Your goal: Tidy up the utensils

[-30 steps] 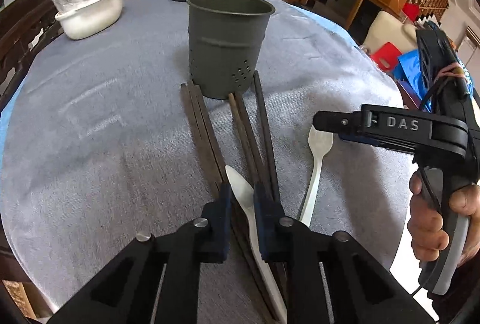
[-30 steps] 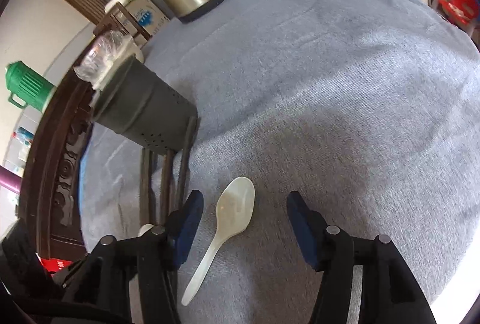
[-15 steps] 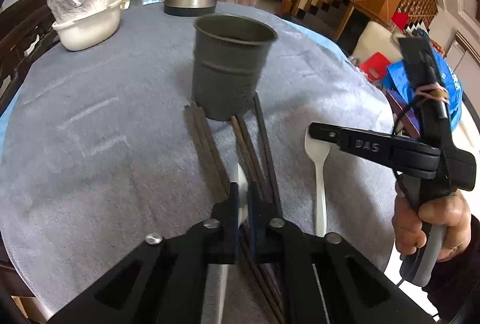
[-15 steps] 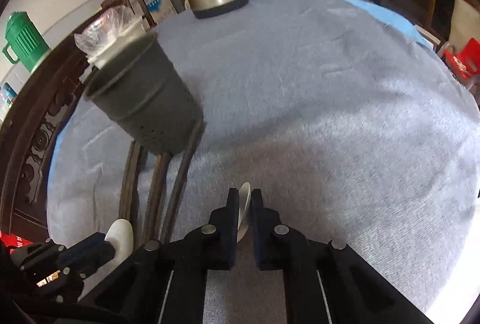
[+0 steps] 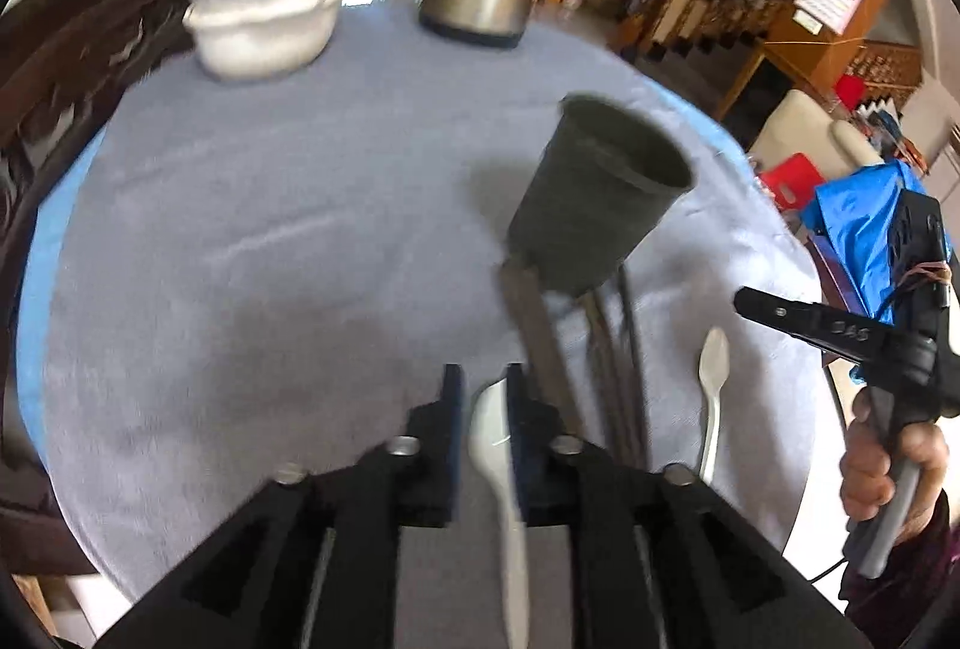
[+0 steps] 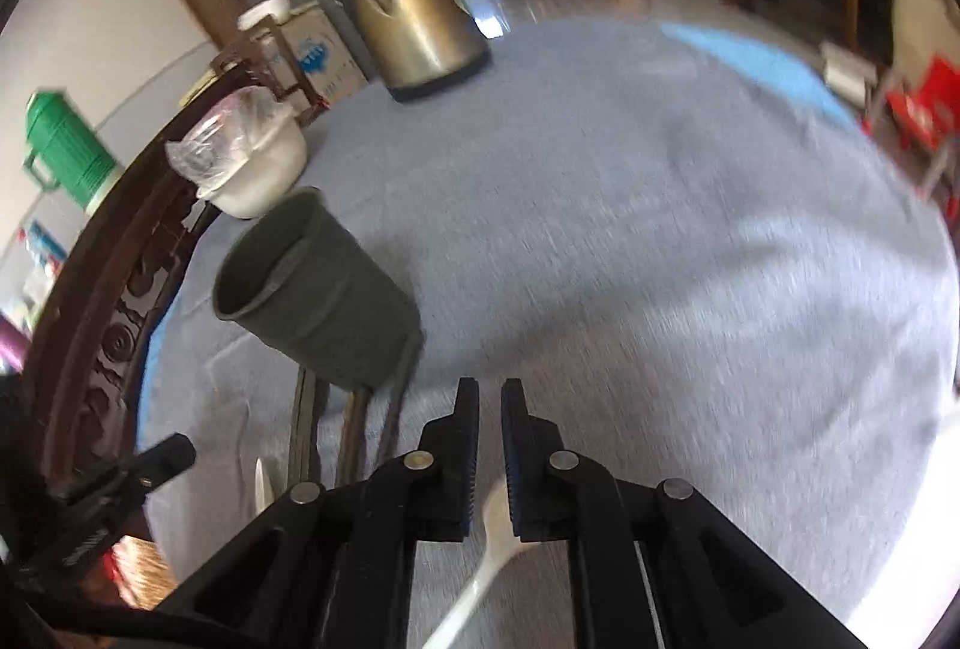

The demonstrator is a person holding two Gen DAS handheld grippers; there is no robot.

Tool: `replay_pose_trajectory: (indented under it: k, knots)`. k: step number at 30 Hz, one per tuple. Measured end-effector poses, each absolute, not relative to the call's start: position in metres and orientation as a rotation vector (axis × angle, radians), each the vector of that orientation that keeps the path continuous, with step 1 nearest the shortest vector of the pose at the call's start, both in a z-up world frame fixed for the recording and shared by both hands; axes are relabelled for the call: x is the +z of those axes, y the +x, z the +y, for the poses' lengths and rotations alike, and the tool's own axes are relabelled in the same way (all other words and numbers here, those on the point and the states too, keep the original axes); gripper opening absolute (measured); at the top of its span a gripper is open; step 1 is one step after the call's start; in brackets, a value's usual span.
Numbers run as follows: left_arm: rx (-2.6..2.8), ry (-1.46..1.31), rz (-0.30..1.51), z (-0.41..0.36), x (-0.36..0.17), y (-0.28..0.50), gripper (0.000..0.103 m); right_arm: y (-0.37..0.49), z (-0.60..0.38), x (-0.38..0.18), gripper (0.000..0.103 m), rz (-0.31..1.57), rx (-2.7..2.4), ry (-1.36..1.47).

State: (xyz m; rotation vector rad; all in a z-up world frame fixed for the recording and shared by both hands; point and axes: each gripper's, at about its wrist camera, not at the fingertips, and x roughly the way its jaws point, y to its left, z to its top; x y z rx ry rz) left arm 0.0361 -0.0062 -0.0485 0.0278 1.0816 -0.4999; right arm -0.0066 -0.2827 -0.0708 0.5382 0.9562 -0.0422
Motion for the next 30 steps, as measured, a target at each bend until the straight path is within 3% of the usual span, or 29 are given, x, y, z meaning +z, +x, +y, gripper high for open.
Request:
replay_pose_trajectory:
  k: [1,3,6,7,8,12,14,15,16,17,19,20,22,23,30]
  knots:
    - [-0.501,0.031,1.096,-0.006,-0.052,0.034,0.036,-0.007,-0.285,-0.075,0.014,0.98,-0.04,0.562]
    - [-0.509,0.054,1.115,-0.009,-0.058,0.03,0.044,-0.012,-0.291,-0.082,0.025,1.023,-0.032,0.61]
    - [-0.519,0.111,1.132,-0.02,-0.067,0.024,0.044,-0.016,-0.291,-0.089,0.04,1.075,-0.033,0.631]
    - [-0.519,0.122,1.138,-0.024,-0.07,0.023,0.044,-0.016,-0.29,-0.09,0.056,1.088,-0.026,0.635]
    - [-0.52,0.13,1.144,-0.028,-0.073,0.024,0.044,-0.016,-0.288,-0.091,0.061,1.093,-0.03,0.634]
    - [-0.509,0.164,1.164,-0.037,-0.082,0.024,0.044,-0.009,-0.273,-0.094,0.061,1.123,-0.069,0.558]
    - [-0.505,0.16,1.172,-0.042,-0.087,0.025,0.044,-0.003,-0.259,-0.097,0.058,1.164,-0.101,0.473]
    - [-0.509,0.152,1.162,-0.043,-0.087,0.025,0.044,0.0,-0.253,-0.099,0.053,1.175,-0.113,0.447]
    - [-0.51,0.153,1.156,-0.044,-0.087,0.025,0.044,0.002,-0.247,-0.103,0.041,1.195,-0.13,0.422]
    - [-0.51,0.151,1.154,-0.045,-0.088,0.026,0.043,0.003,-0.242,-0.101,0.038,1.18,-0.159,0.379]
    - [-0.526,0.134,1.148,-0.047,-0.089,0.026,0.033,0.004,-0.232,-0.102,0.026,1.176,-0.177,0.316]
    - [-0.53,0.135,1.141,-0.048,-0.089,0.026,0.025,0.003,-0.229,-0.1,0.014,1.16,-0.187,0.289]
    - [-0.514,0.156,1.13,-0.049,-0.089,0.026,0.01,0.001,-0.225,-0.1,0.01,1.148,-0.172,0.267]
    - [-0.516,0.152,1.136,-0.049,-0.091,0.027,0.008,0.0,-0.224,-0.1,0.008,1.142,-0.165,0.266]
    - [-0.522,0.109,1.108,-0.037,-0.081,0.027,0.004,-0.01,-0.23,-0.081,0.008,1.035,-0.112,0.298]
